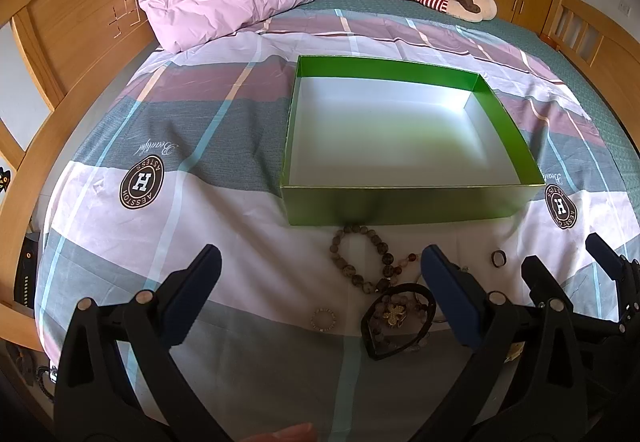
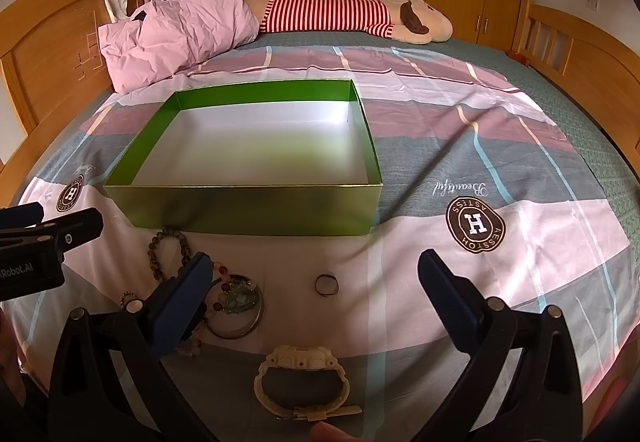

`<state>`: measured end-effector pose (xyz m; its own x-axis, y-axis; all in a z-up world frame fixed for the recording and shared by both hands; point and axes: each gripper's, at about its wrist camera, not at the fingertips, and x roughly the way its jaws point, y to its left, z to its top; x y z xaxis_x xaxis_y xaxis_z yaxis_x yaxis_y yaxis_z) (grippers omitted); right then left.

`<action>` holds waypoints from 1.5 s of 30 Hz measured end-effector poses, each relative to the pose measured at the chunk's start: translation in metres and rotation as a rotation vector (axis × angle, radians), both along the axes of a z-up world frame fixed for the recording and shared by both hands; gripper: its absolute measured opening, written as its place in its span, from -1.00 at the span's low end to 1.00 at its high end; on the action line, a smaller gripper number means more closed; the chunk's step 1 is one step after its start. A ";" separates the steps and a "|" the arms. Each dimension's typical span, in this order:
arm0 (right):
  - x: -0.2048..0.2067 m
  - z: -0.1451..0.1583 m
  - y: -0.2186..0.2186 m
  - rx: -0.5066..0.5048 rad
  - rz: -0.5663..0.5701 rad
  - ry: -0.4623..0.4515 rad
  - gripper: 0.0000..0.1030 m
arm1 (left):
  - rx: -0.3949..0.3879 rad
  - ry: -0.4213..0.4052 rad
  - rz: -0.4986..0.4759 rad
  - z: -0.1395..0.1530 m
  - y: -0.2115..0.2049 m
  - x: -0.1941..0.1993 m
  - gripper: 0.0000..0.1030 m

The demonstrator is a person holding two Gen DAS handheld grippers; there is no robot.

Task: Organize jewelry

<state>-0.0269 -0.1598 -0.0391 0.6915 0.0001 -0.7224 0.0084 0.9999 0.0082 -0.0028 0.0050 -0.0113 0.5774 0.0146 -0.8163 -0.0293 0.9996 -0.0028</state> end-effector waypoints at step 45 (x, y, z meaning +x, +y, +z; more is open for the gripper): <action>0.000 -0.003 0.003 -0.006 0.009 0.004 0.97 | 0.012 0.016 -0.005 -0.005 -0.002 -0.003 0.96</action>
